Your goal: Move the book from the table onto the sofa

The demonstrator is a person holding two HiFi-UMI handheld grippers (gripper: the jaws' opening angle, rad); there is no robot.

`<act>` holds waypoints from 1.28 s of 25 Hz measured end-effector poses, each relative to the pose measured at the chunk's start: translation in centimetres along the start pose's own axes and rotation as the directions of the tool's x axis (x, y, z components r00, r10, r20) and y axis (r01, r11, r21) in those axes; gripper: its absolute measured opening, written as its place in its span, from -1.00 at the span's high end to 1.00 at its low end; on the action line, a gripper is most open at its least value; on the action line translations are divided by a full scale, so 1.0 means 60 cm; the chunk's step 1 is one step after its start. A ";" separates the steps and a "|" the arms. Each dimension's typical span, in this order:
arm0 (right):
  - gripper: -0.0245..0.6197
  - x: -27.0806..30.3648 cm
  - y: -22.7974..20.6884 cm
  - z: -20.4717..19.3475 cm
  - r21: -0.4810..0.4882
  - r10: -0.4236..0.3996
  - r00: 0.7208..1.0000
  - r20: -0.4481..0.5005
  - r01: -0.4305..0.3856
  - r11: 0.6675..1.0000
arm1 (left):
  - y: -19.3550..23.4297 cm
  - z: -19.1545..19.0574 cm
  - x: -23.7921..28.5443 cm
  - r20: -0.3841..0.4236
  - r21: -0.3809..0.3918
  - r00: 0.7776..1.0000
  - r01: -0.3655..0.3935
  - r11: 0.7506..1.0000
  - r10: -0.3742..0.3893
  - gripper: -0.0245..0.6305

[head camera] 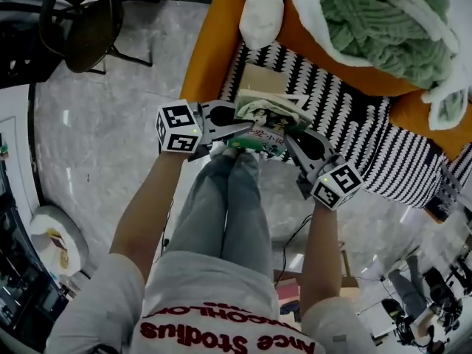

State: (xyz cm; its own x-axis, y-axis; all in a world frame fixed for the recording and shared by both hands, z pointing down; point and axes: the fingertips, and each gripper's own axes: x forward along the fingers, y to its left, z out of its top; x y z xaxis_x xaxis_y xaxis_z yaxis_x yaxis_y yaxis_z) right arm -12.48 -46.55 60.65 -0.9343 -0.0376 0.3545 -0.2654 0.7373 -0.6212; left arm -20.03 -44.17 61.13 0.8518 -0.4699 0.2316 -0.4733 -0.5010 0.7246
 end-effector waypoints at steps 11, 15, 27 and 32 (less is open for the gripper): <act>0.63 0.109 -0.177 -0.185 0.173 -0.001 0.994 -0.113 0.020 0.985 | 0.202 -0.163 0.061 -0.144 -0.163 0.979 -0.167 0.972 0.144 0.70; 0.63 0.127 -0.228 -0.207 0.187 -0.036 0.991 -0.126 0.059 0.981 | 0.251 -0.181 0.086 -0.205 -0.189 0.950 -0.276 0.943 0.237 0.69; 0.63 0.183 -0.300 -0.249 0.271 -0.171 0.967 -0.190 0.219 0.937 | 0.348 -0.217 0.098 -0.366 -0.097 0.791 -0.556 0.825 0.490 0.47; 0.58 0.196 -0.314 -0.261 0.271 -0.240 0.946 -0.217 0.294 0.916 | 0.359 -0.216 0.086 -0.375 0.019 0.711 -0.636 0.771 0.595 0.36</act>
State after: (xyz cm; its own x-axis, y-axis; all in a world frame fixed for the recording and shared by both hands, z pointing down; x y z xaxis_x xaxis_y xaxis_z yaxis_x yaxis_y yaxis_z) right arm -14.72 -50.34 87.44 -0.7688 -0.0657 0.6361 -0.5827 0.4819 -0.6545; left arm -22.96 -47.98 86.34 0.4078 -0.3594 0.8394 -0.9112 -0.1011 0.3994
